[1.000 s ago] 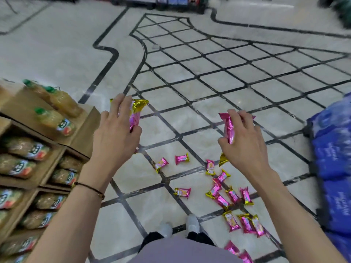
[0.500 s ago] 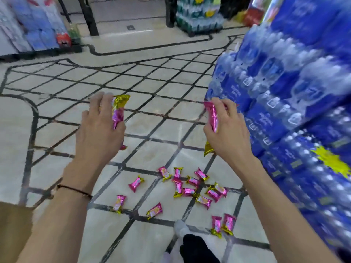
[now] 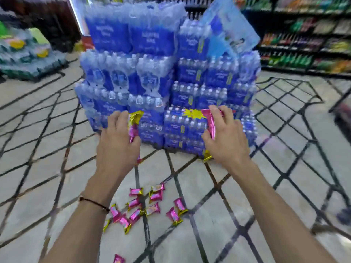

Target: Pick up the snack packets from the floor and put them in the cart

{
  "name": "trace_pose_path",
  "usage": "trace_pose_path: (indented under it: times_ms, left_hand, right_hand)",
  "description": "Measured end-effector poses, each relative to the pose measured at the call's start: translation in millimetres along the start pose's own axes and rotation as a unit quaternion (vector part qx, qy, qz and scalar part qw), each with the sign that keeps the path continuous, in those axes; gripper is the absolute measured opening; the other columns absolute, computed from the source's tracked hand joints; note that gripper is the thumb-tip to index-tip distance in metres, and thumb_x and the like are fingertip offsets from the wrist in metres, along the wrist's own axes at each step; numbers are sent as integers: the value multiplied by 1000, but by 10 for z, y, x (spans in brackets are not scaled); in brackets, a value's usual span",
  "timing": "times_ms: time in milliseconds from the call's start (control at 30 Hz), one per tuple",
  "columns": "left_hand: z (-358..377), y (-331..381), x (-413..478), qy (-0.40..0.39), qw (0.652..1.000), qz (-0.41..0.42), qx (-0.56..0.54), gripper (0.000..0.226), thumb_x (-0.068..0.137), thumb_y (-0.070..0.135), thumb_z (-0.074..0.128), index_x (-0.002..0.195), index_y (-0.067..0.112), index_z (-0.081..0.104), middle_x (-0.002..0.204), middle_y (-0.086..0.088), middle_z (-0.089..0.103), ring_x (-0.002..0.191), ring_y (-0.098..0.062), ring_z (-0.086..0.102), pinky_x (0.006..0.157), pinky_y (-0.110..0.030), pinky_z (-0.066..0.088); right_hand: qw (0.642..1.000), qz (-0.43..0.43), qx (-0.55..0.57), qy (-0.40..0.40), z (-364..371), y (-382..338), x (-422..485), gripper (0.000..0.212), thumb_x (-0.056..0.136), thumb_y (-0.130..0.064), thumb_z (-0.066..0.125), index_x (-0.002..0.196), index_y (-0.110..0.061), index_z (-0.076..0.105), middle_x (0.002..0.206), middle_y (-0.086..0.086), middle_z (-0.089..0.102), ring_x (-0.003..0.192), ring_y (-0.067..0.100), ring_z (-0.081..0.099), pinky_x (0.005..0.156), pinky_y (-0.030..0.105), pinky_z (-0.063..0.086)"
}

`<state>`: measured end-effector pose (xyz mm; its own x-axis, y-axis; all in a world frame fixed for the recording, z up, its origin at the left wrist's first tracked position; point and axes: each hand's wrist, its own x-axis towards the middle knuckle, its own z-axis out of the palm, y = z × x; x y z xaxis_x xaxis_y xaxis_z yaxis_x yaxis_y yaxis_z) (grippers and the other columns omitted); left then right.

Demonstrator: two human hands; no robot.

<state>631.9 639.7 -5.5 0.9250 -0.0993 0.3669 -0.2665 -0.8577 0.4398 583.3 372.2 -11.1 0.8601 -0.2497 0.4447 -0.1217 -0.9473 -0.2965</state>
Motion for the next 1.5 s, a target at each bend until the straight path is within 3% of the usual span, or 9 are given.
trace_pose_path:
  times_ms: [100,233,433,600,667,733,967,1233,1500]
  left_hand:
    - [340,773,48,-34,997,67,-32,64,90,23,63,149,19,36,155,-2,32,118,-42,53,94,-55,49]
    - [875,1952,-122,-70,983,159,-52,61,92,26,60,148,21,37,155,0,32,113,-43,54,83,-57,52]
    - [1682,3759,-673,-123,956,256,-73,67,92,28,61,152,19,34,160,-3,29,127,-42,48,93,-57,49]
    - [2238,5181,-1005,-165,907,367,-122,61,91,23,60,147,16,38,155,-7,34,116,-44,53,90,-54,49]
    - [2435,5700,-1152,-178,887,401,-141,57,91,19,61,144,15,41,153,-9,36,117,-42,52,86,-51,46]
    - [2656,6167,-1279,-190,865,436,-158,57,91,18,61,144,13,41,151,-12,38,123,-41,50,92,-52,46]
    - [3487,7537,-1557,-241,810,504,-179,61,91,23,63,146,18,37,155,-7,33,117,-42,54,88,-54,51]
    - [4436,9012,-1616,-295,747,561,-201,59,94,28,61,147,19,37,156,-5,32,120,-41,52,84,-52,52]
    - [5237,10282,-1722,-342,715,575,-202,62,93,29,63,148,21,36,156,0,31,120,-36,53,86,-49,48]
  right_hand:
    - [996,79,-25,29,-410,774,-230,70,90,-35,58,153,-27,29,155,3,32,120,41,48,89,51,51]
    - [985,149,-65,59,-1011,1825,-633,68,89,-33,57,150,-29,30,150,3,35,110,38,51,81,46,50]
    - [955,252,-130,92,-1907,3336,-1325,66,92,-33,59,150,-27,29,153,4,32,113,37,50,83,44,49]
    - [909,354,-185,117,-2643,4367,-1996,65,94,-35,56,151,-27,26,153,5,30,113,39,50,84,46,49]
    - [888,392,-202,132,-2911,4723,-2223,65,95,-35,55,152,-27,25,154,5,30,116,39,49,85,47,50]
    - [864,434,-211,141,-3120,5049,-2404,65,95,-35,55,152,-27,25,154,6,29,119,40,49,88,48,50]
    - [810,523,-226,138,-3384,6076,-2677,65,95,-35,57,152,-27,26,156,8,28,124,42,47,90,47,50]
    - [762,593,-218,143,-3543,7393,-2356,65,95,-40,54,152,-28,26,158,8,28,128,44,46,92,50,51]
    - [747,616,-212,134,-3760,8669,-2206,64,95,-40,53,151,-29,26,158,8,28,126,42,48,89,48,52]
